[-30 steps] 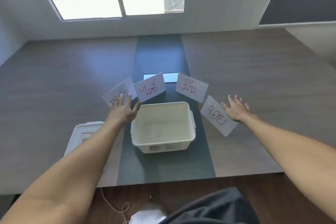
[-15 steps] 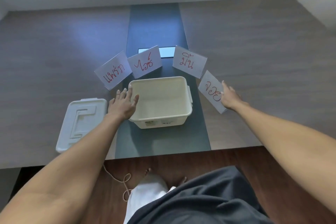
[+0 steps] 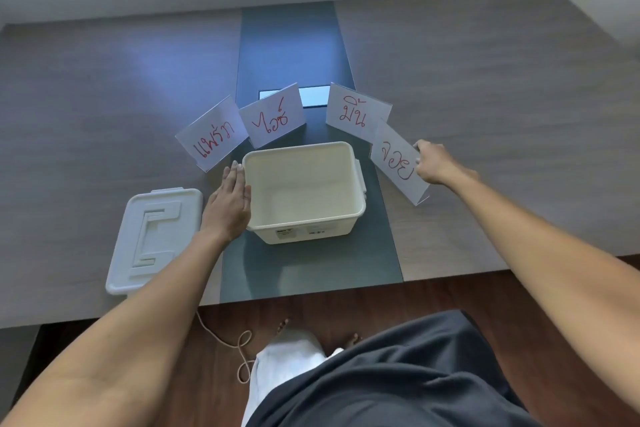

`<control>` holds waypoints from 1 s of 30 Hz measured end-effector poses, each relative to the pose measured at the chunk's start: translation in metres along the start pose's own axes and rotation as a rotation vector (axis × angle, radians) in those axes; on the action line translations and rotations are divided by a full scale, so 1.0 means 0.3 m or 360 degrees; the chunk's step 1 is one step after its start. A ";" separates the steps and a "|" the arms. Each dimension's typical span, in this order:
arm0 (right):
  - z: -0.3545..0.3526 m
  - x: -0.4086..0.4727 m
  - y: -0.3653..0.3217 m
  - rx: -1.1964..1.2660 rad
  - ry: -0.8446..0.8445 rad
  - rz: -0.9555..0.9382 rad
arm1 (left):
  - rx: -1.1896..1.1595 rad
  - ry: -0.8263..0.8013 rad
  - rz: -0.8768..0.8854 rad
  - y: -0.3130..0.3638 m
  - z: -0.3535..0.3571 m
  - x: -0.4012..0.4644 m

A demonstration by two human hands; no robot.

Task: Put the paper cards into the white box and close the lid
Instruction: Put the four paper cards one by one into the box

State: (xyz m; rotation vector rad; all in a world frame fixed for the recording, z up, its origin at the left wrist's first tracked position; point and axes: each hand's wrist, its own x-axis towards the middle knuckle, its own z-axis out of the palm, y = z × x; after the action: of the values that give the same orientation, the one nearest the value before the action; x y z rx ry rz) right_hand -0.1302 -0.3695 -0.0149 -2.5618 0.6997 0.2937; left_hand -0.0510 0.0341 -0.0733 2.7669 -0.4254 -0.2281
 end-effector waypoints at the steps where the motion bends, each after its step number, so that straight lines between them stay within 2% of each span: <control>1: -0.014 -0.006 -0.017 -0.0010 0.0008 -0.0020 | -0.0007 0.0002 0.0011 -0.004 0.005 0.000; 5: -0.060 -0.038 -0.100 0.0028 0.0039 -0.0104 | 0.0019 0.0019 0.0033 -0.009 0.007 -0.006; 10: -0.154 -0.114 -0.200 0.0091 0.0221 -0.0236 | 0.0095 0.0035 0.0146 0.025 0.025 0.006; 15: -0.203 -0.187 -0.342 0.0158 0.0270 -0.0467 | 0.0040 0.0031 0.0127 0.035 0.040 0.005; 18: -0.205 -0.206 -0.394 0.0270 0.0134 -0.0623 | 0.0037 0.0046 0.0120 0.037 0.039 0.007; 22: -0.169 -0.225 -0.414 0.0312 -0.0227 -0.0796 | -0.0010 0.0055 0.0116 0.036 0.044 0.004; 25: -0.111 -0.214 -0.396 0.0247 -0.0472 -0.0775 | -0.0081 0.0047 0.0109 0.031 0.048 0.005; 30: -0.014 -0.178 -0.341 0.0064 -0.0619 -0.0680 | -0.0112 0.0065 0.0130 0.029 0.051 0.007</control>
State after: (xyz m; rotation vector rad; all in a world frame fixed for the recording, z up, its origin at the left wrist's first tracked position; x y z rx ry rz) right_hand -0.1214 -0.2711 0.0445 -2.4326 0.0133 0.5992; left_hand -0.0545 0.0211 -0.0848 2.6737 -0.5090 -0.1631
